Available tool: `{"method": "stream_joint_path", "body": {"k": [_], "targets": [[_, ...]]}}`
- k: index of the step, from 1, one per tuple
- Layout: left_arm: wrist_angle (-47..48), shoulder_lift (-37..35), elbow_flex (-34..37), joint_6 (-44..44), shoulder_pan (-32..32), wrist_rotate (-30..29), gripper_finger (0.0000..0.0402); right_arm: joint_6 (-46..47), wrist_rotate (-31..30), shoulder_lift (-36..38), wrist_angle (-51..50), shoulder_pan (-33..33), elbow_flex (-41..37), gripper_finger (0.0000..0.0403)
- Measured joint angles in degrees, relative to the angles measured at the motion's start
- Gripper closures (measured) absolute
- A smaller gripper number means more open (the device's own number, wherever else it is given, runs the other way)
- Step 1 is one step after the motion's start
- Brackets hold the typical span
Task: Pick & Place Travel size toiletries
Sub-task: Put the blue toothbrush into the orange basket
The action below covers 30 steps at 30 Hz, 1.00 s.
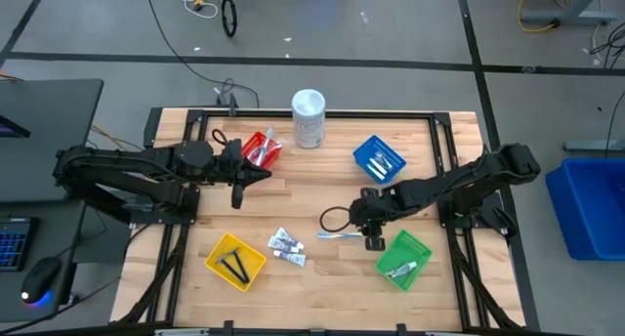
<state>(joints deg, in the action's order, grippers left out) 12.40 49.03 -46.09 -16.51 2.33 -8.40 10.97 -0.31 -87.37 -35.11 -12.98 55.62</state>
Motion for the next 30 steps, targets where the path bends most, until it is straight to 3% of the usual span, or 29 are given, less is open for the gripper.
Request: {"method": "stream_joint_path", "body": {"k": [7, 12, 21, 30], "targets": [[0.1, 0.0, 0.0, -0.1, 0.0, 0.0, 0.0392, 0.7, 0.9, 0.0, 8.7, -1.8, -6.2, 0.0192], [0.1, 0.0, 0.0, -0.4, 0.0, -0.1, 0.0382, -0.2, 0.9, 0.0, 14.7, -2.4, -9.8, 0.0161], [0.1, 0.0, 0.0, -0.8, 0.0, -1.5, 0.0395, -1.8, -1.7, 0.0, 28.1, -2.4, -17.0, 0.0161], [0.1, 0.0, 0.0, -0.8, 0.0, -3.6, 0.0382, -5.8, -2.2, 0.0, 36.4, -2.4, -20.4, 0.0175]]}}
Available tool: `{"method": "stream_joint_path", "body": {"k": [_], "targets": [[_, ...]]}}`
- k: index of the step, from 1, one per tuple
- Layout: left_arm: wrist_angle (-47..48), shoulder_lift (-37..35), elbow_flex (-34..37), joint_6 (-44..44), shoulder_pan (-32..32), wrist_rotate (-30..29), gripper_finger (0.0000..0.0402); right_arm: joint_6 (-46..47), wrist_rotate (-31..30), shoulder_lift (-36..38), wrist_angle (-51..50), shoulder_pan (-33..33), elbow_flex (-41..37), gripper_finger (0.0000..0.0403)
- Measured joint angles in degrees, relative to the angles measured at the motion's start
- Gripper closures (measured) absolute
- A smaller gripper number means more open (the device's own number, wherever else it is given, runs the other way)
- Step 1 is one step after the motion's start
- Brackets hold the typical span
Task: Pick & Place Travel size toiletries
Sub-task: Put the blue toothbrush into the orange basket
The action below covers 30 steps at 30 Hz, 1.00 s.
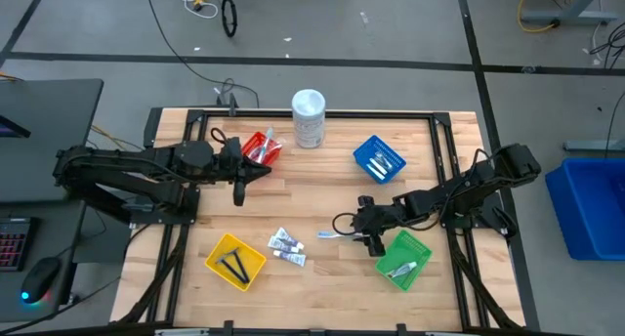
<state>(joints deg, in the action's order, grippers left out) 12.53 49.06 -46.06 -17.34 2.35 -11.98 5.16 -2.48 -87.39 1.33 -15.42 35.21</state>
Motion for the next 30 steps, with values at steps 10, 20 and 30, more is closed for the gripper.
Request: {"method": "stream_joint_path", "body": {"k": [10, 20, 30], "targets": [[0.0, 0.0, 0.0, 0.0, 0.0, -0.5, 0.0394, -1.6, 0.0, 0.0, 0.5, 0.0, -0.1, 0.0170], [0.0, 0.0, 0.0, 0.0, 0.0, -0.5, 0.0388, -3.1, -0.4, 0.0, 0.6, 0.0, -0.1, 0.0174], [0.0, 0.0, 0.0, -0.6, 0.0, -0.5, 0.0387, -2.6, -0.3, -4.2, 2.9, -0.3, -0.1, 0.0170]]}}
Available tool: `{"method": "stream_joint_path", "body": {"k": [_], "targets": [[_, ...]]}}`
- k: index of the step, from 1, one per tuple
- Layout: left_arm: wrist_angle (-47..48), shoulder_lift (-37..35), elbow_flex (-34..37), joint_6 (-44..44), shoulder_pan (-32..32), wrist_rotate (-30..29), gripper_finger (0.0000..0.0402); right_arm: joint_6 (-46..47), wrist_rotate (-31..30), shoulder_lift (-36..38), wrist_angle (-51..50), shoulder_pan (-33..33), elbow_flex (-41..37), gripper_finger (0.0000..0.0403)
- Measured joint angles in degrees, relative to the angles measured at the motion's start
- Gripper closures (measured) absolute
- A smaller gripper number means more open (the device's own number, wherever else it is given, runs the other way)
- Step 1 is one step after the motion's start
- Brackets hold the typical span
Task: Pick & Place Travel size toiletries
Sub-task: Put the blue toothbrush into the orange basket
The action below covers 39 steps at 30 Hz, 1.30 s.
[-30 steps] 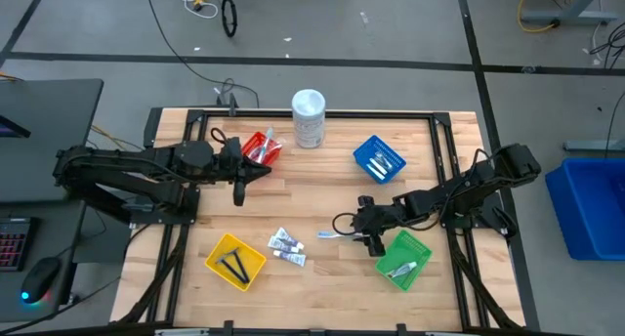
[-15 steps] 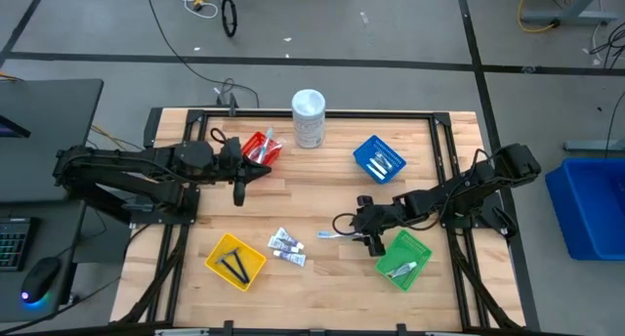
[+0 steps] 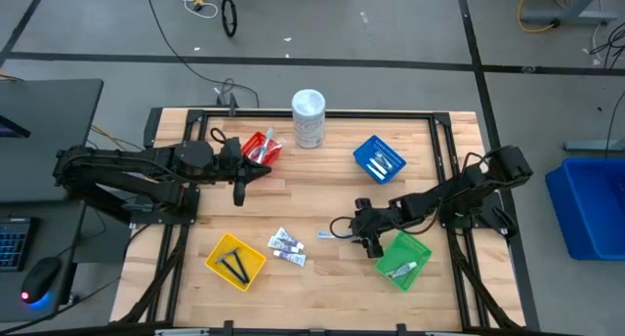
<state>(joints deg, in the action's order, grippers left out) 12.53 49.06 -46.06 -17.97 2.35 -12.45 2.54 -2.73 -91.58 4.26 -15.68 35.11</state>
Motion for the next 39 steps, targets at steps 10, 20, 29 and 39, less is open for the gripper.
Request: {"method": "stream_joint_path", "body": {"k": [10, 20, 29, 39], "targets": [[0.0, 0.0, 0.0, -0.2, 0.0, 0.0, 0.0391, 0.2, 0.3, -3.2, 2.6, 0.0, 0.1, 0.0191], [0.0, 0.0, 0.0, -0.2, 0.0, 0.0, 0.0383, 1.0, 1.0, -3.5, 4.1, -0.1, 0.1, 0.0280], [0.0, 0.0, 0.0, -0.2, 0.0, 0.0, 0.0394, 1.8, 1.3, -3.5, 4.2, -0.1, 0.1, 0.0346], [0.0, 0.0, 0.0, -0.2, 0.0, 0.0, 0.0386, 7.8, 1.7, -1.4, 11.3, -0.1, 0.1, 0.0367]]}}
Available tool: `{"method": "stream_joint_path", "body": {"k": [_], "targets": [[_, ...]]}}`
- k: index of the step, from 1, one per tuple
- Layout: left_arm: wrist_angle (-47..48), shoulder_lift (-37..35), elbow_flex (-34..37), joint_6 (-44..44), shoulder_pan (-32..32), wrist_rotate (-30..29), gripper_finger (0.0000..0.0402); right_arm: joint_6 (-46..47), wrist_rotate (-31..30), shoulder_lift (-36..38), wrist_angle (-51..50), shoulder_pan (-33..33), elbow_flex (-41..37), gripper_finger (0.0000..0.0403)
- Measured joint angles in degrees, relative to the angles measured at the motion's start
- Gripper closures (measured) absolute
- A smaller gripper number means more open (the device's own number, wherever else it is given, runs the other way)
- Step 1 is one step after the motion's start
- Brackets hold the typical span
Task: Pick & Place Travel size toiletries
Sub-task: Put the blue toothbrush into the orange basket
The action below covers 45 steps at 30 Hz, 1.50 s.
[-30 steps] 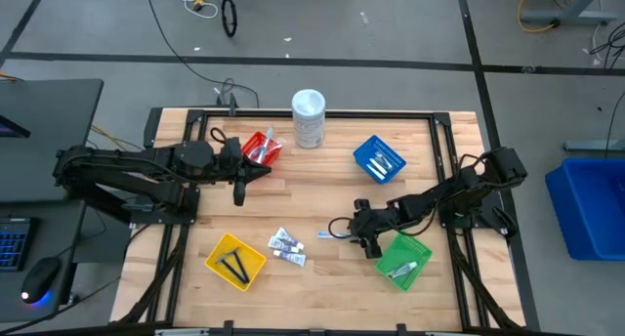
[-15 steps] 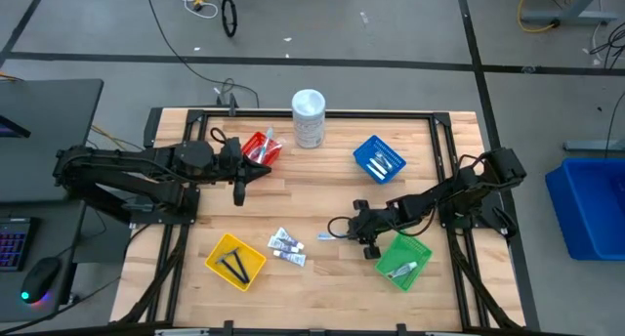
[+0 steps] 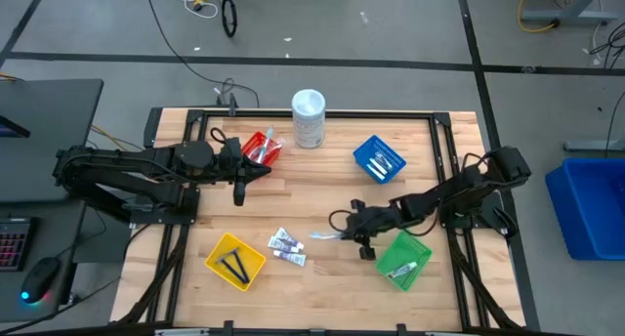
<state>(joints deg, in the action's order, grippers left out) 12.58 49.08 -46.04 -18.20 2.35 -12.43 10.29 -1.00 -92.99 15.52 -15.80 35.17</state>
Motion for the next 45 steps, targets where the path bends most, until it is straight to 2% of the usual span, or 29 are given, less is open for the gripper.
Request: {"method": "stream_joint_path", "body": {"k": [4, 13, 18, 23, 29, 35, 39, 45], "targets": [[0.0, 0.0, 0.0, 0.0, 0.0, 0.0, 0.0392, 0.0, -1.0, 3.3, 1.4, 0.3, 0.7, 0.0366], [-0.2, 0.0, 0.0, 0.0, 0.0, 0.0, 0.0385, -0.1, -8.2, 9.5, 5.1, 1.3, 2.1, 0.0365], [-0.6, 0.0, 0.0, 0.4, 0.0, 0.0, 0.0386, -0.2, -8.6, 10.3, 11.0, 1.5, 2.1, 0.0364], [-0.5, 0.0, 0.0, -1.0, 0.0, 0.0, 0.0377, -0.2, -11.9, 10.3, 17.2, 1.6, 2.1, 0.0367], [-3.8, 0.8, 0.0, -2.1, 0.0, 0.1, 0.0328, -1.9, -17.9, 10.3, 24.0, 1.6, 2.1, 0.0365], [-7.0, 5.0, 0.0, -2.2, 0.0, 4.0, 0.0259, -2.2, -23.0, 10.3, 27.2, 1.6, 2.1, 0.0367], [-8.8, 8.2, 0.1, -2.4, 0.0, 4.6, 0.0213, -2.1, -24.4, 10.3, 28.8, 1.6, 2.1, 0.0367], [-18.2, 12.7, 0.1, -1.4, 0.1, 7.4, 0.0161, -1.9, -24.5, 10.3, 33.2, 1.6, 2.1, 0.0367]]}}
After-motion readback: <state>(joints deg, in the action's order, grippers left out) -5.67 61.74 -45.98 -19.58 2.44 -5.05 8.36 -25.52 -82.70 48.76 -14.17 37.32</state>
